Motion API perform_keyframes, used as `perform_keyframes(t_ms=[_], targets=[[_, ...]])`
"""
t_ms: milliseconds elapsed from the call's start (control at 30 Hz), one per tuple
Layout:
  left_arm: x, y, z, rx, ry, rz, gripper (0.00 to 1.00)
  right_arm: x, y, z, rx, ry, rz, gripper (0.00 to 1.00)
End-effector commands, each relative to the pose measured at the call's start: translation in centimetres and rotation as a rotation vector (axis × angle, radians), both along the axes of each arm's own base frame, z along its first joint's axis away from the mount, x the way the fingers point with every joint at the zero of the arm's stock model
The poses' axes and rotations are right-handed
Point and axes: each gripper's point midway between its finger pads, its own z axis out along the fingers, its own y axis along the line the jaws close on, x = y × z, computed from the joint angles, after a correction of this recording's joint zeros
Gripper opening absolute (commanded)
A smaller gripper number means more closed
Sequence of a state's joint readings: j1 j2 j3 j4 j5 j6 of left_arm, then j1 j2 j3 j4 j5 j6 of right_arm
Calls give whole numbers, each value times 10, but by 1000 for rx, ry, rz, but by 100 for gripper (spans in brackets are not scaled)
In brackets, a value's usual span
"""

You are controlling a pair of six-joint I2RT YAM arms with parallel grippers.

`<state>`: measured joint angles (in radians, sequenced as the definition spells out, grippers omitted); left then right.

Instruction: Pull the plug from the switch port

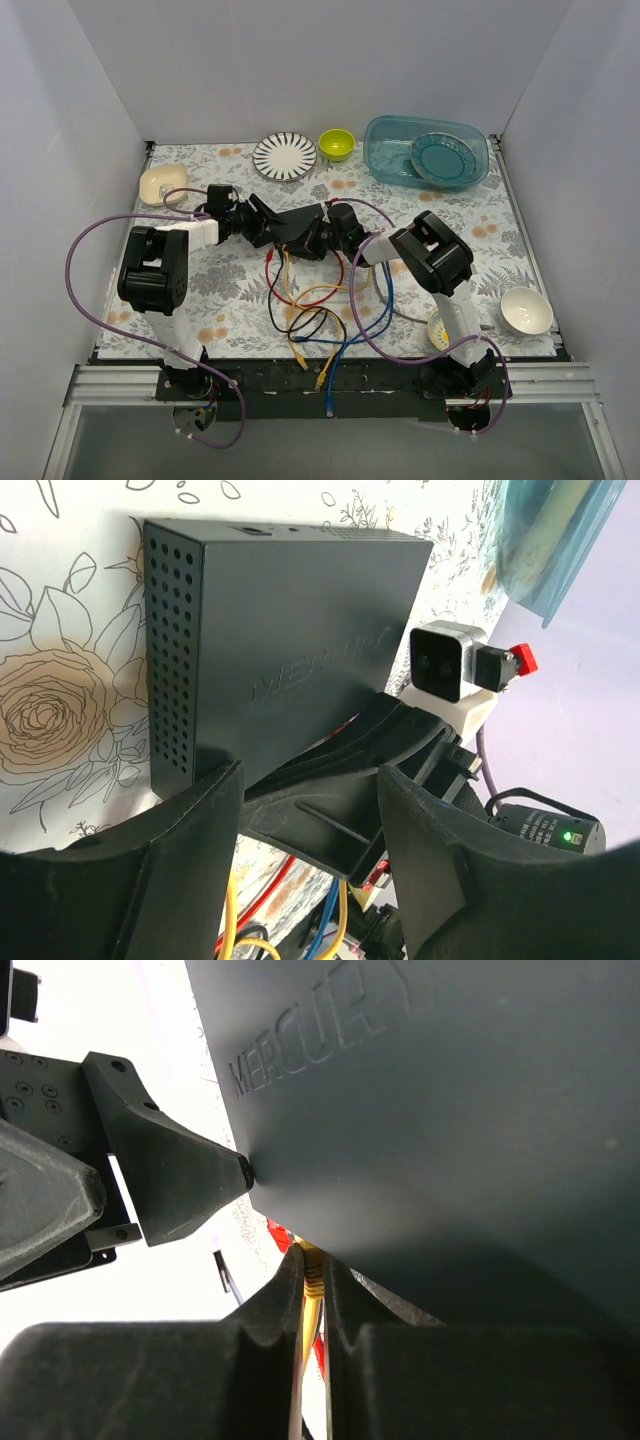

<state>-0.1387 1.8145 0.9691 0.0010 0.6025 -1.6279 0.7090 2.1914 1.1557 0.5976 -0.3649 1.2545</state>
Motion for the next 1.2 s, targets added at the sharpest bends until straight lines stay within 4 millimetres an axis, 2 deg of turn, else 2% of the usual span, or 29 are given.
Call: perform_keyframes(t_ms=[0,200,333,467,567,600,700,933,1067,1167], targets=[[-6,7,6,39,-15,9,56,9,-6,-12,-19,14,-36,5],[7,15,16,45,-43,37,56,-14,-23,-22,-70,-12,53,3],[12,14,13,38,-37,32,56,-35,-48,-39,-153,1,119,3],[15,10,10,11,-31,25,56,-37,-68,-43,-186,-6,113,3],[13,8,8,-8,-19,17,56,-36,-70,-41,-179,-7,115,13],[18,6,14,-22,-53,16,56,-36,-69,-41,-180,-1,116,21],[16,-4,28,-85,-89,-10,56,-33,-68,-39,-178,-3,109,31],[25,-17,57,-167,-172,6,56,-26,-65,-34,-163,-11,102,33],[29,-36,47,-182,-143,-42,56,-26,-67,-35,-163,-4,98,33],[21,-61,35,-183,-114,-107,55,-26,-67,-35,-164,-3,97,34]])
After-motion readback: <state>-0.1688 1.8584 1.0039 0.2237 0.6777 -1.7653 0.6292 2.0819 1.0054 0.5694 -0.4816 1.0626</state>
